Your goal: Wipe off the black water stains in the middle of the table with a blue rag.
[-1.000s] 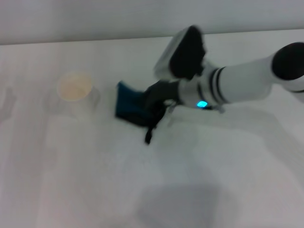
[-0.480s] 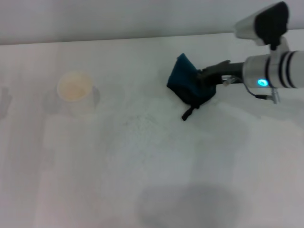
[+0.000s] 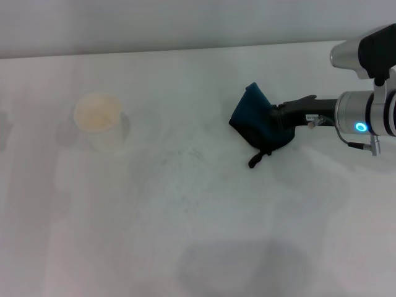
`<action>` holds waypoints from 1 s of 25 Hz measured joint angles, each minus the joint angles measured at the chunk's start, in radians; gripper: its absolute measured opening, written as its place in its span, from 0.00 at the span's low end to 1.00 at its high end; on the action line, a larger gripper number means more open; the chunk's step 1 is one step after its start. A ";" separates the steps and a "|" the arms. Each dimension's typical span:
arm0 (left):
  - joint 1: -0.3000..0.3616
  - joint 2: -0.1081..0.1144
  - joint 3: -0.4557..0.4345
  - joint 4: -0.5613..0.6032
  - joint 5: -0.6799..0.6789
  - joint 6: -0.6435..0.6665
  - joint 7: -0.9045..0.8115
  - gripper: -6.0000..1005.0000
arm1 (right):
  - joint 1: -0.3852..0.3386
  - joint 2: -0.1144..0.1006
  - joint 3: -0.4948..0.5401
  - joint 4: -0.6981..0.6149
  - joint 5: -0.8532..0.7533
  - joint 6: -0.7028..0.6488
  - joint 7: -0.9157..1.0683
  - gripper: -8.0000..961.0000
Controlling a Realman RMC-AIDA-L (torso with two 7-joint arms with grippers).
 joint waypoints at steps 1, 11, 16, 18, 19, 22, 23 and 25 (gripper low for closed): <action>0.000 0.000 0.000 -0.001 0.000 0.000 0.000 0.88 | -0.001 0.000 0.000 0.000 0.000 -0.002 0.000 0.15; 0.002 0.001 0.000 -0.016 -0.001 0.001 0.000 0.88 | -0.009 -0.004 0.024 -0.001 0.001 0.007 0.080 0.19; -0.005 -0.002 0.000 -0.016 -0.001 0.000 0.001 0.88 | -0.002 -0.001 0.340 0.015 0.064 0.226 0.087 0.44; -0.008 -0.002 0.000 -0.016 -0.001 0.000 0.001 0.88 | -0.003 -0.001 0.391 0.023 0.103 0.268 0.071 0.59; -0.011 -0.002 0.001 -0.016 -0.001 0.000 0.001 0.88 | -0.005 0.000 0.441 0.032 0.139 0.304 0.055 0.66; -0.014 -0.002 0.003 -0.014 0.000 0.000 0.001 0.88 | -0.012 0.000 0.586 0.111 0.331 0.443 -0.062 0.79; -0.014 -0.002 0.003 -0.014 0.000 0.000 0.001 0.88 | -0.015 0.000 0.622 0.139 0.389 0.478 -0.112 0.84; -0.014 -0.002 0.006 -0.015 0.005 0.000 0.002 0.88 | -0.034 0.003 0.710 0.238 0.590 0.547 -0.308 0.88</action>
